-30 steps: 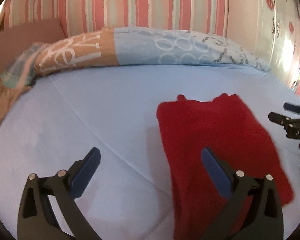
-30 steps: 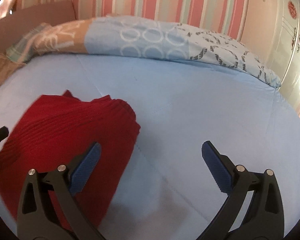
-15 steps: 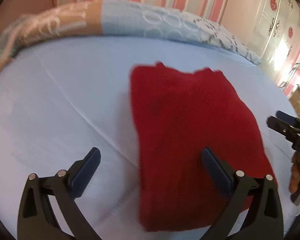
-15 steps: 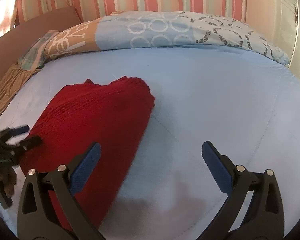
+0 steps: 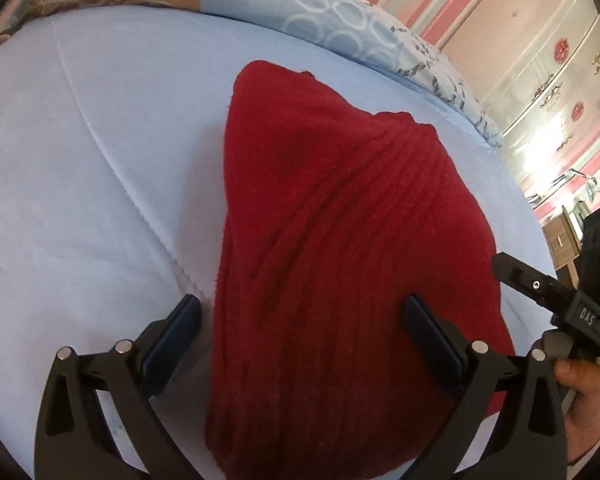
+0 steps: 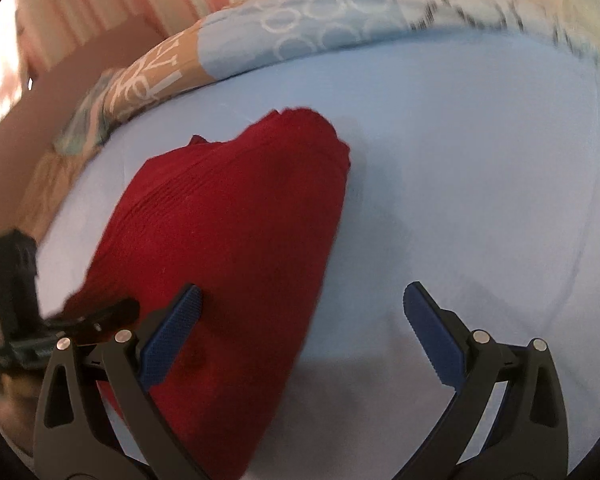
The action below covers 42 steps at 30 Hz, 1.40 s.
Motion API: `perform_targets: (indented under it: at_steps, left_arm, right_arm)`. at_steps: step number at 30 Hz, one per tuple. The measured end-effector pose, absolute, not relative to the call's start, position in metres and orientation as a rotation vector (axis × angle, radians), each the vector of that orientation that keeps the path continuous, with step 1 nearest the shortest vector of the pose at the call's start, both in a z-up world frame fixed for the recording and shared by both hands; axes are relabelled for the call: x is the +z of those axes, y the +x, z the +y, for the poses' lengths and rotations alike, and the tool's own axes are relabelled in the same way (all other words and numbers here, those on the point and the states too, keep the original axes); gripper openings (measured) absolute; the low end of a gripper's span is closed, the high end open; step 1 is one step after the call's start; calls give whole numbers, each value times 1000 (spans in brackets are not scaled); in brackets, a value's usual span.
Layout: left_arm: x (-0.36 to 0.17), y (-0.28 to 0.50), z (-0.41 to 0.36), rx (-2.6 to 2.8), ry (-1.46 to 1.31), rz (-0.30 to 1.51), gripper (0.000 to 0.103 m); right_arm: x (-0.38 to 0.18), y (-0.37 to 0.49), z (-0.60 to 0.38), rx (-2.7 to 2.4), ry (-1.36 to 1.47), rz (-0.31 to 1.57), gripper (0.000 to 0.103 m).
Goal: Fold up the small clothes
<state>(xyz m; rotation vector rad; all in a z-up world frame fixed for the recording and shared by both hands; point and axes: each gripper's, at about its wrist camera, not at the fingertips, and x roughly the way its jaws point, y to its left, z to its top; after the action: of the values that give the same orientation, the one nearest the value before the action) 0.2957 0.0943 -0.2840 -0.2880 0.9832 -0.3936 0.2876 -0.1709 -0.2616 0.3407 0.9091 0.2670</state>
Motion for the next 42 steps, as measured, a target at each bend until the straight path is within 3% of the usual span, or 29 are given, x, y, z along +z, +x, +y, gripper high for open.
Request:
perform_targets:
  at_steps: [5, 11, 12, 13, 19, 24, 32, 42]
  left_arm:
    - [-285, 296, 97, -444, -349, 993, 85]
    - [-285, 294, 97, -468, -373, 980, 70]
    - [-284, 294, 97, -469, -366, 977, 66]
    - [-283, 293, 96, -470, -359, 973, 61]
    - [-276, 293, 95, -488, -351, 945, 46]
    - [-263, 288, 89, -493, -352, 907, 41]
    - [-221, 263, 53, -520, -303, 819, 40]
    - [-161, 203, -72, -597, -237, 733, 41]
  right_arm:
    - [-277, 294, -175, 342, 526, 984, 100]
    - [-287, 298, -159, 407, 539, 1046, 97]
    - [-287, 298, -155, 423, 525, 1046, 84]
    - [-287, 298, -153, 430, 534, 1053, 77]
    - [-273, 291, -152, 422, 469, 997, 47]
    - [-256, 284, -145, 411, 396, 916, 38]
    - [-220, 255, -171, 414, 342, 780, 36]
    - [-160, 175, -291, 364, 278, 644, 36]
